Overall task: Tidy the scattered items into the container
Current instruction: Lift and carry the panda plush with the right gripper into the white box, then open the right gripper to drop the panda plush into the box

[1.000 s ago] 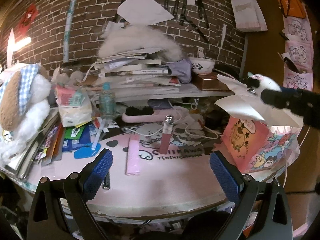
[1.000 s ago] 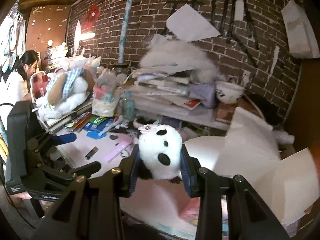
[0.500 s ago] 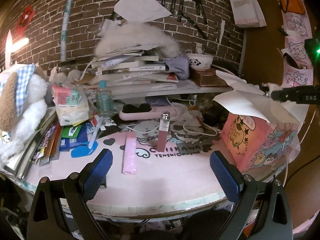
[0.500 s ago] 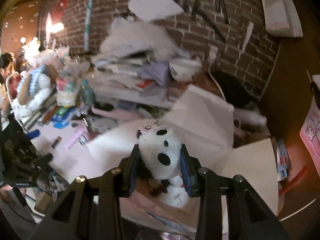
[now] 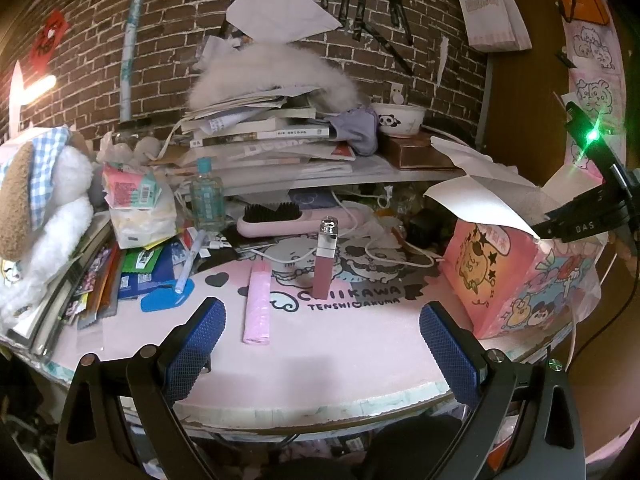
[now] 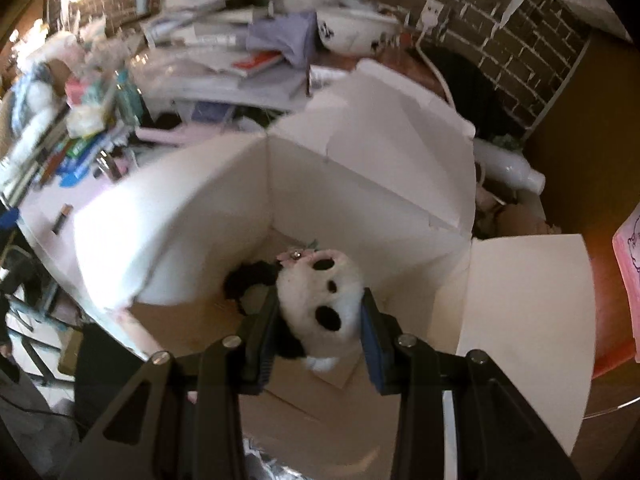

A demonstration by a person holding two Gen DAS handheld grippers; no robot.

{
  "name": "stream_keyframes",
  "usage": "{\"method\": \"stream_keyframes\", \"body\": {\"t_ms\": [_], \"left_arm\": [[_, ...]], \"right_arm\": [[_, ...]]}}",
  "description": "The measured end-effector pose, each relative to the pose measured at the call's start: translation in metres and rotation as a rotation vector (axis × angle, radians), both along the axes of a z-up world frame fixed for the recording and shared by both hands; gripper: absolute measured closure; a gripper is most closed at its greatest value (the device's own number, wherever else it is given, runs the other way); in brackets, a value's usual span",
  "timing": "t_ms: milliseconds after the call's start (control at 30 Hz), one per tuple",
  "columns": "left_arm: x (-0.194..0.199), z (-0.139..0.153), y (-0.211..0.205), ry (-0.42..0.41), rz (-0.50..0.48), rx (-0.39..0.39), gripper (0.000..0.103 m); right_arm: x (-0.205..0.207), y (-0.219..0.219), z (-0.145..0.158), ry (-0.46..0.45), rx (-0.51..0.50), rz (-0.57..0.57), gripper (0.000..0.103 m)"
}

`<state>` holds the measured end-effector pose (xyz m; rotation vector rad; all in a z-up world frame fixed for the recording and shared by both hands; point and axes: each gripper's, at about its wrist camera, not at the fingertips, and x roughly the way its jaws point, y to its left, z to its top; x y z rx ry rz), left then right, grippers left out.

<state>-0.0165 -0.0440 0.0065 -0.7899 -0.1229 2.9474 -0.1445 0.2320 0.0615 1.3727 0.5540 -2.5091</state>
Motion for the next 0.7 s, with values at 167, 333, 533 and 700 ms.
{"method": "stream_keyframes", "body": {"t_ms": [167, 333, 533, 700], "left_arm": [[0.000, -0.003, 0.001, -0.008, -0.001, -0.004, 0.005], [0.000, -0.003, 0.001, -0.008, -0.002, -0.005, 0.005], [-0.001, -0.005, 0.001, -0.012, -0.002, -0.004, 0.005], [-0.002, -0.007, 0.000, -0.024, -0.001, -0.006, 0.005]], "right_arm": [[-0.004, 0.004, -0.002, -0.016, -0.002, -0.009, 0.068], [-0.003, 0.003, 0.005, 0.000, -0.023, -0.015, 0.068], [-0.014, 0.011, 0.005, -0.014, -0.018, -0.056, 0.068], [-0.018, 0.015, -0.005, -0.028, 0.010, -0.072, 0.067]]}}
